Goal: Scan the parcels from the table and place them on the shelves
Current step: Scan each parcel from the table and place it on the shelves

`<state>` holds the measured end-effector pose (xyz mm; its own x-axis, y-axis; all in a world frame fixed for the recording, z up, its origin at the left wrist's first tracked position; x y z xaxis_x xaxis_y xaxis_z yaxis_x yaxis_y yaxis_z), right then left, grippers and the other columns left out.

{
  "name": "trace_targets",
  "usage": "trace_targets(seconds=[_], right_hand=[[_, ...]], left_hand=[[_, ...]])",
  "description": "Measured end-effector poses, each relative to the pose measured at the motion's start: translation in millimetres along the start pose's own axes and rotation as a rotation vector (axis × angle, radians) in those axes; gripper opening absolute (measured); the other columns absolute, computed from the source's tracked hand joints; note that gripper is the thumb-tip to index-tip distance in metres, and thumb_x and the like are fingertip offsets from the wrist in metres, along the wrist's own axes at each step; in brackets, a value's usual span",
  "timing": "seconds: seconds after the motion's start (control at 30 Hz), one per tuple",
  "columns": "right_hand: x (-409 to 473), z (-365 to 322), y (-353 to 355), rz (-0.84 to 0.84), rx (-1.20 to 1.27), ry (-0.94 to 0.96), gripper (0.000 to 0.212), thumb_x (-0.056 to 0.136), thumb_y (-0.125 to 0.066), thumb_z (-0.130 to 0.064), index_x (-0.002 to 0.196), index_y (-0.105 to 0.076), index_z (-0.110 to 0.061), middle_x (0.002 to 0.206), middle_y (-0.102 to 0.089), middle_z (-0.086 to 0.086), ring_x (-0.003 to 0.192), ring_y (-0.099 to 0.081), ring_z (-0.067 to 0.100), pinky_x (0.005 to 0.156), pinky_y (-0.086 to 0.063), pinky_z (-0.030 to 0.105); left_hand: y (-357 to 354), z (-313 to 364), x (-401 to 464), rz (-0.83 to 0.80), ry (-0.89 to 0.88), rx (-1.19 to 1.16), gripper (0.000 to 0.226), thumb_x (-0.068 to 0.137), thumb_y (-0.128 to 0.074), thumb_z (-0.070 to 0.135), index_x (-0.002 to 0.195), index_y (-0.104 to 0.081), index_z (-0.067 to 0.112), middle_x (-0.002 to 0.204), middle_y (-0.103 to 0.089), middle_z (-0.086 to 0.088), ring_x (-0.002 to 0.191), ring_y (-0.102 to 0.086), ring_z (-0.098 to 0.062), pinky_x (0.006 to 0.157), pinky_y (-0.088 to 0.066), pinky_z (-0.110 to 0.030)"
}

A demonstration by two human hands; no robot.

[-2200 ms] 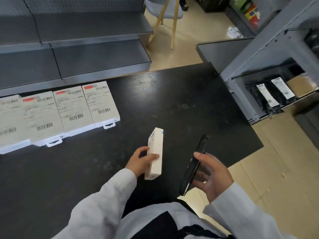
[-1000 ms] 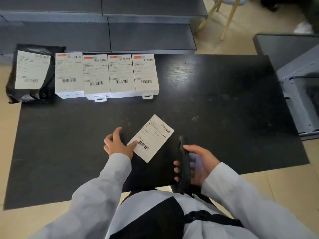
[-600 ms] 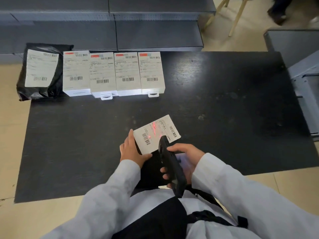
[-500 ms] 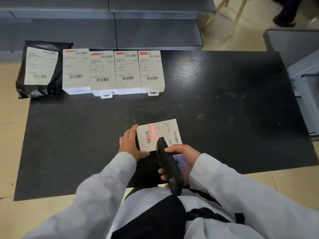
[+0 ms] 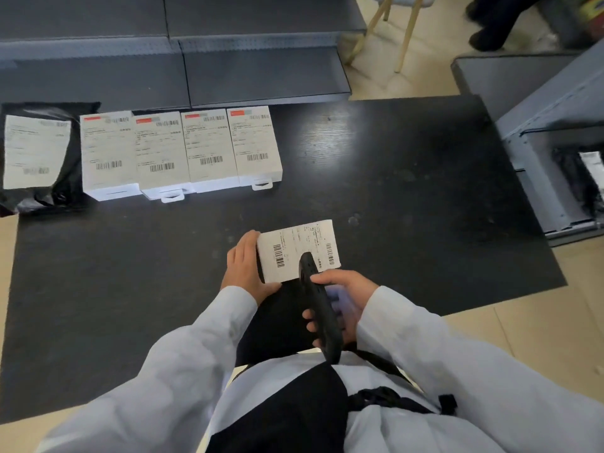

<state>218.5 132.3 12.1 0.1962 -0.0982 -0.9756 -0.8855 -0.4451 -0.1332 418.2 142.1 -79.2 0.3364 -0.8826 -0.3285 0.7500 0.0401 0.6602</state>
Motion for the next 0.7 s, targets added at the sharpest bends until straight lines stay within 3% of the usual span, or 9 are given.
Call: trace_targets(seconds=[0.13,0.27,0.37,0.47,0.53,0.63,0.7], right_hand=[[-14,7,33,0.077,0.145,0.066,0.059,0.079,-0.071,-0.045,0.126,-0.063,-0.010,0.114,-0.070,0.018,0.104,-0.067,0.036,0.084,-0.059,0.049],[-31,23,79,0.152,0.375,0.126,0.056,0.081,-0.070,-0.043,0.124,-0.062,-0.008,0.116,-0.068,0.020,0.102,-0.067,0.036,0.078,-0.060,0.047],[-38,42,111,0.178,0.577,0.180,0.060,0.076,-0.073,-0.044,0.123,-0.062,-0.008,0.121,-0.067,0.023,0.108,-0.066,0.040,0.084,-0.058,0.052],[-50,59,141,0.219,0.682,0.227,0.059,0.075,-0.074,-0.046,0.120,-0.061,-0.010,0.120,-0.068,0.023,0.109,-0.066,0.041,0.088,-0.057,0.053],[-61,66,162,0.254,0.707,0.272,0.056,0.075,-0.075,-0.042,0.119,-0.061,-0.011,0.120,-0.068,0.023,0.107,-0.067,0.041,0.092,-0.056,0.056],[-75,76,193,0.308,0.757,0.371,0.056,0.071,-0.080,-0.034,0.119,-0.061,-0.013,0.122,-0.067,0.024,0.104,-0.067,0.040,0.093,-0.053,0.062],[-88,84,211,0.351,0.790,0.432,0.074,0.053,-0.088,-0.036,0.119,-0.061,-0.016,0.123,-0.067,0.020,0.107,-0.066,0.039,0.092,-0.053,0.063]], left_hand=[[-8,7,0,0.003,0.006,-0.036,0.104,0.056,-0.093,0.021,0.140,-0.031,0.022,0.142,-0.038,0.002,0.130,-0.036,-0.019,0.108,-0.038,-0.036],[-29,19,0,-0.060,0.031,-0.033,0.109,0.057,-0.092,0.026,0.146,-0.028,0.027,0.145,-0.023,0.000,0.130,-0.035,-0.019,0.108,-0.030,-0.025],[-42,41,2,-0.100,0.081,-0.093,0.104,0.058,-0.092,0.028,0.142,-0.032,0.031,0.140,-0.022,0.000,0.117,-0.042,-0.019,0.109,-0.036,-0.029],[-57,68,8,-0.273,0.182,-0.176,0.091,0.054,-0.092,0.033,0.129,-0.041,0.035,0.134,-0.035,0.001,0.108,-0.051,-0.020,0.100,-0.045,-0.035],[-71,93,7,-0.422,0.252,-0.411,0.076,0.060,-0.092,0.027,0.123,-0.050,0.030,0.133,-0.052,-0.003,0.113,-0.057,-0.022,0.093,-0.054,-0.040],[-84,151,-12,-0.544,0.200,-0.539,0.061,0.076,-0.082,0.009,0.126,-0.051,0.025,0.124,-0.059,0.001,0.112,-0.060,-0.018,0.076,-0.059,-0.029],[-98,192,-31,-0.619,0.167,-0.597,0.058,0.081,-0.076,0.004,0.129,-0.050,0.023,0.123,-0.059,0.000,0.114,-0.059,-0.019,0.071,-0.058,-0.025]])
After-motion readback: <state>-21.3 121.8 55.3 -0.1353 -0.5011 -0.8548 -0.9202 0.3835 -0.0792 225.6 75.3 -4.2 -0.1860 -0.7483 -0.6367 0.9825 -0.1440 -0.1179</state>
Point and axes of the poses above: each hand's wrist, its own x-axis towards the middle knuckle, its own y-axis out of the back of the hand, z = x × y, the point moved 6 cm from there along x, towards the middle knuckle
